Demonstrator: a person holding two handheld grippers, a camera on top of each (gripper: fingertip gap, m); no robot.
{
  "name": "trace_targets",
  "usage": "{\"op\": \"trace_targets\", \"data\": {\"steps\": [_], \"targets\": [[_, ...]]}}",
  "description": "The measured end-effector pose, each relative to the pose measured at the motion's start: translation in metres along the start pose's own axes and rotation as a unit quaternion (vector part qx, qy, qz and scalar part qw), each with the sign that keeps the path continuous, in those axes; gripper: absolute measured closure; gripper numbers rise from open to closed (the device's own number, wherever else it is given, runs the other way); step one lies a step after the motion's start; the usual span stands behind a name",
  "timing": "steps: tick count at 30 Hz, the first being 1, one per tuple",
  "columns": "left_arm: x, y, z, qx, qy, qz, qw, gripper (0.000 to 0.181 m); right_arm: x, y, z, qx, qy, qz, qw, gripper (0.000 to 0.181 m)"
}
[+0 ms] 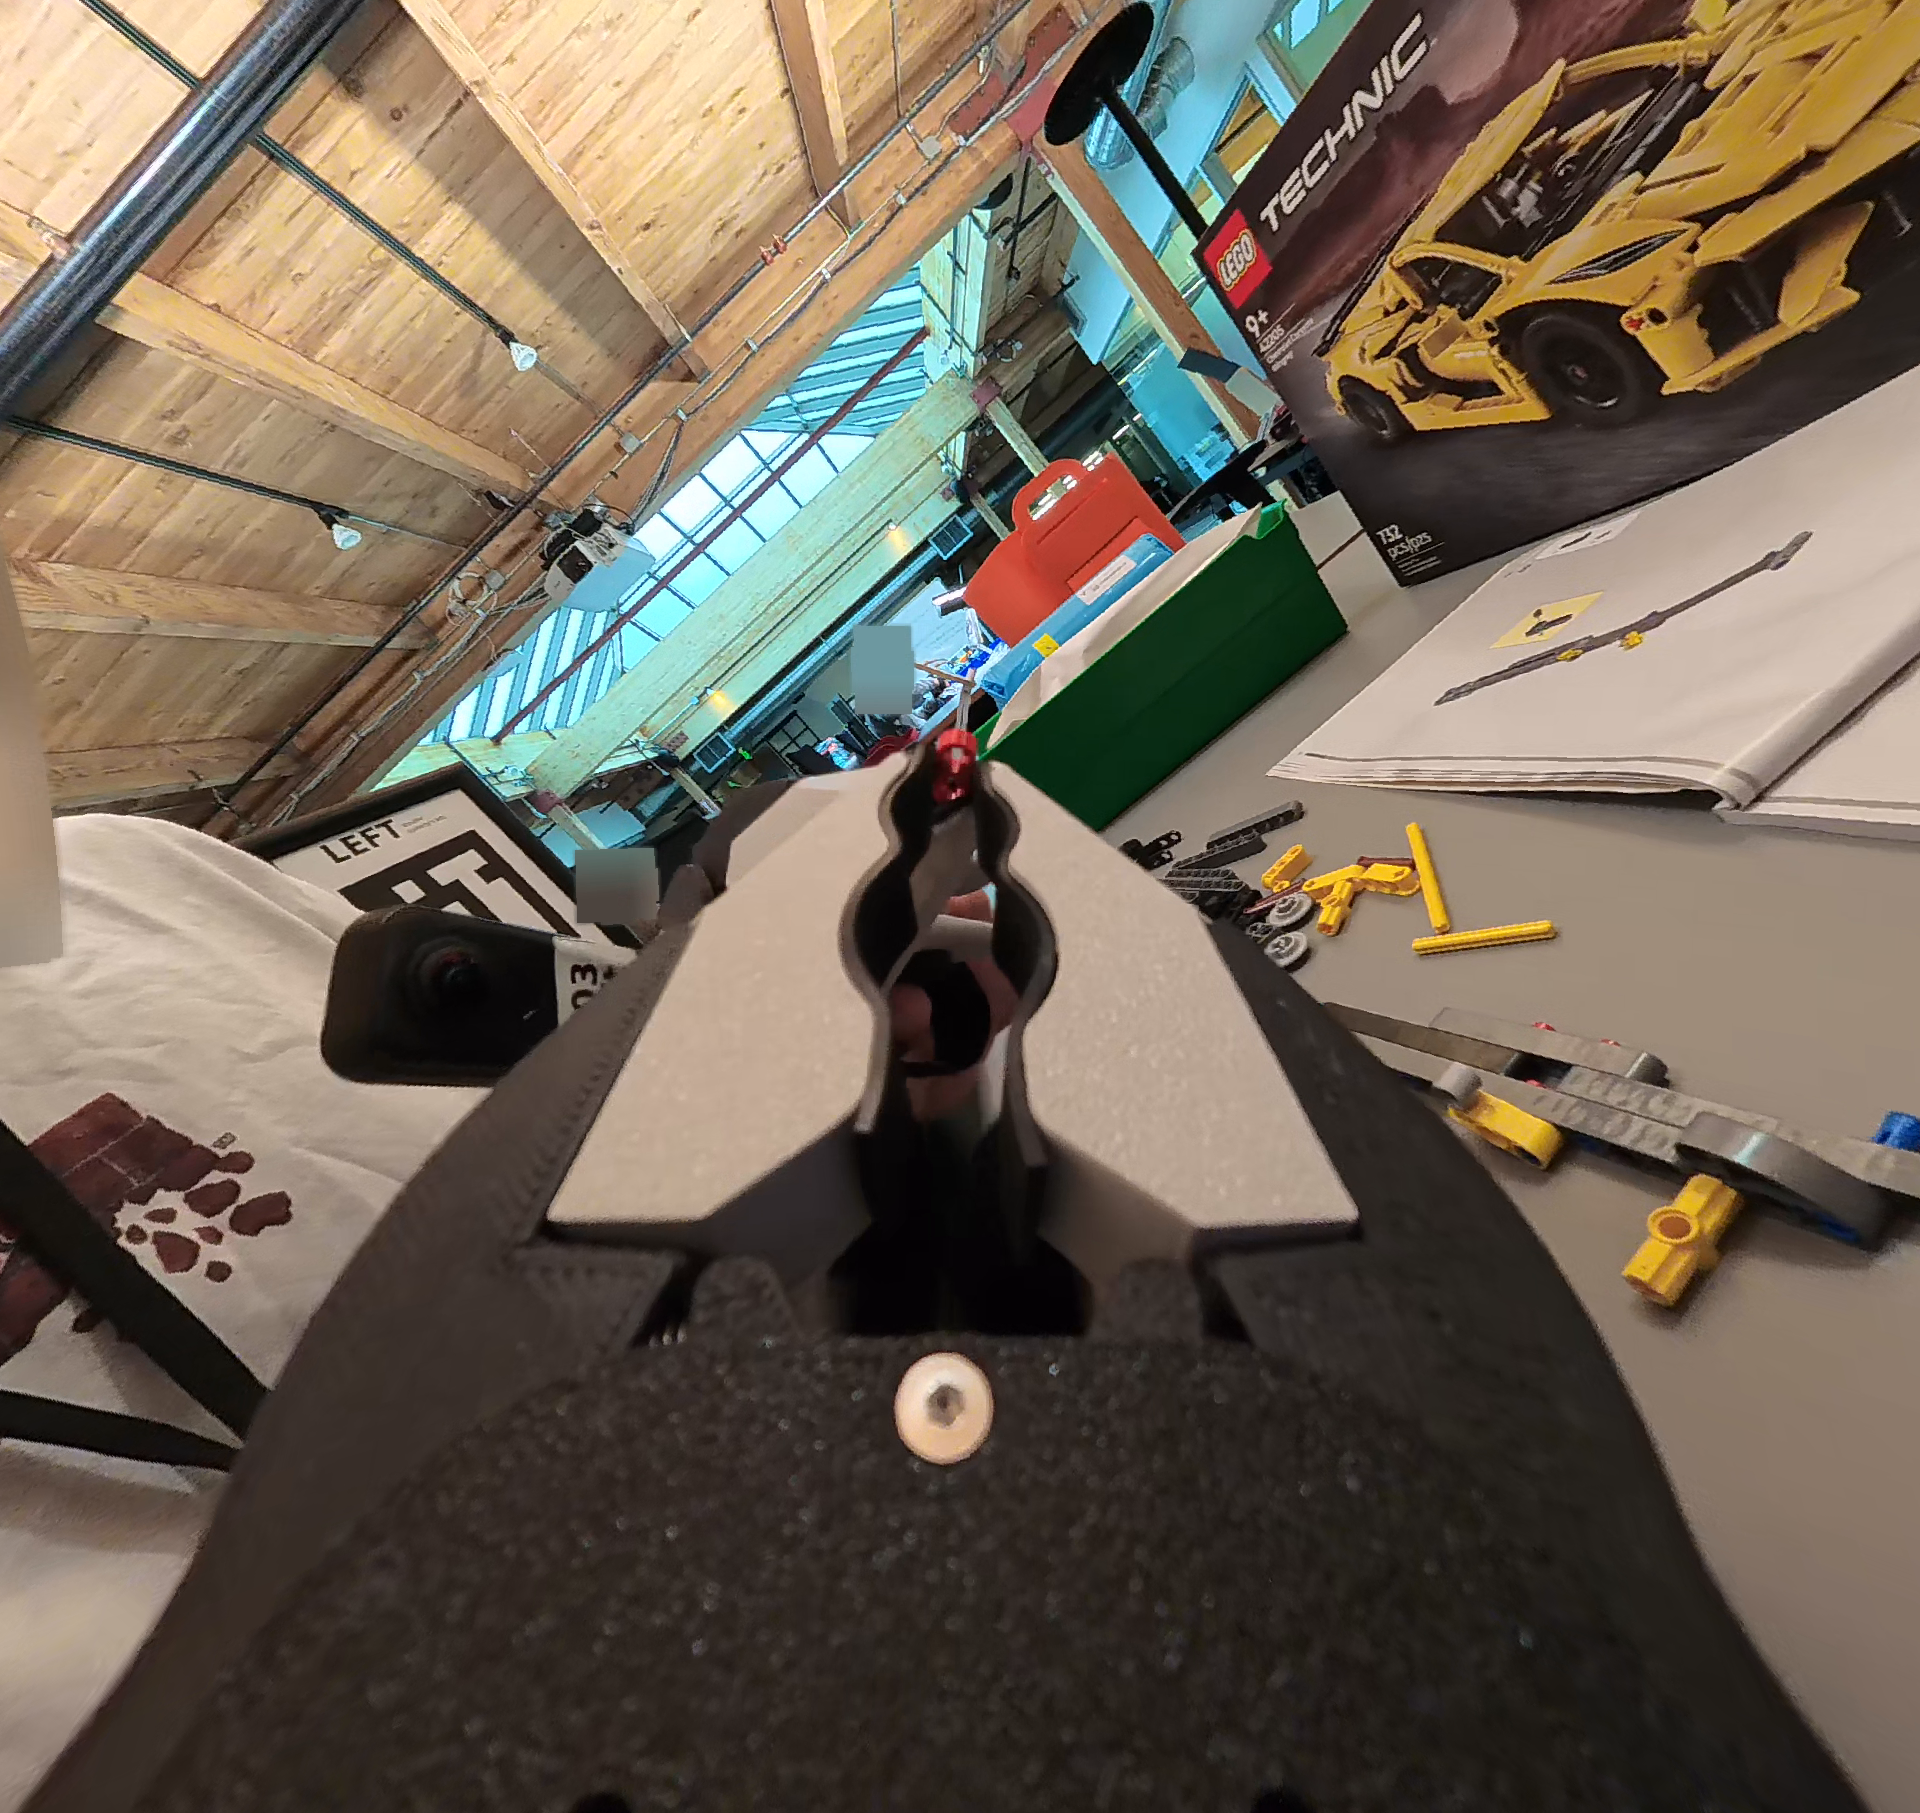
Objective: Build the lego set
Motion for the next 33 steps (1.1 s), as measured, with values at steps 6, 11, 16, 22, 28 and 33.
{"op": "trace_targets", "data": {"steps": [6, 11, 16, 22, 28, 33], "targets": [[0.000, -0.012, -0.008, -0.073, -0.010, -0.094, 0.993, 0.156, -0.008, -0.009, 0.005, -0.038, -0.008, -0.032, 0.999, 0.176], [-0.021, -0.056, -0.044, -0.138, 0.052, -0.405, 0.902, 0.148, -0.019, -0.028, 0.005, -0.115, 0.000, -0.108, 0.988, 0.176], [-0.021, -0.083, -0.082, -0.052, 0.138, -0.581, 0.800, 0.144, -0.022, -0.025, 0.010, -0.117, -0.012, -0.100, 0.988, 0.175], [-0.004, -0.100, -0.087, -0.016, 0.158, -0.654, 0.739, 0.135, -0.036, -0.027, 0.025, -0.089, -0.049, -0.093, 0.990, 0.175], [0.010, -0.108, -0.087, -0.042, 0.174, -0.645, 0.743, 0.161, -0.045, -0.028, 0.032, -0.083, -0.065, -0.087, 0.991, 0.176], [0.005, -0.090, -0.070, -0.051, 0.136, -0.544, 0.826, 0.161, -0.047, -0.028, 0.023, -0.092, -0.039, -0.089, 0.991, 0.176]]}}
Point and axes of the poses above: each gripper's, where its closed fingertips meet, x out along the fingers, z out of its top, y = z × x across the jaws, the point moved 1 cm from there along -x, back along the fingers, and after that the axes turned 14 degrees about -z, right-handed, at the moved point
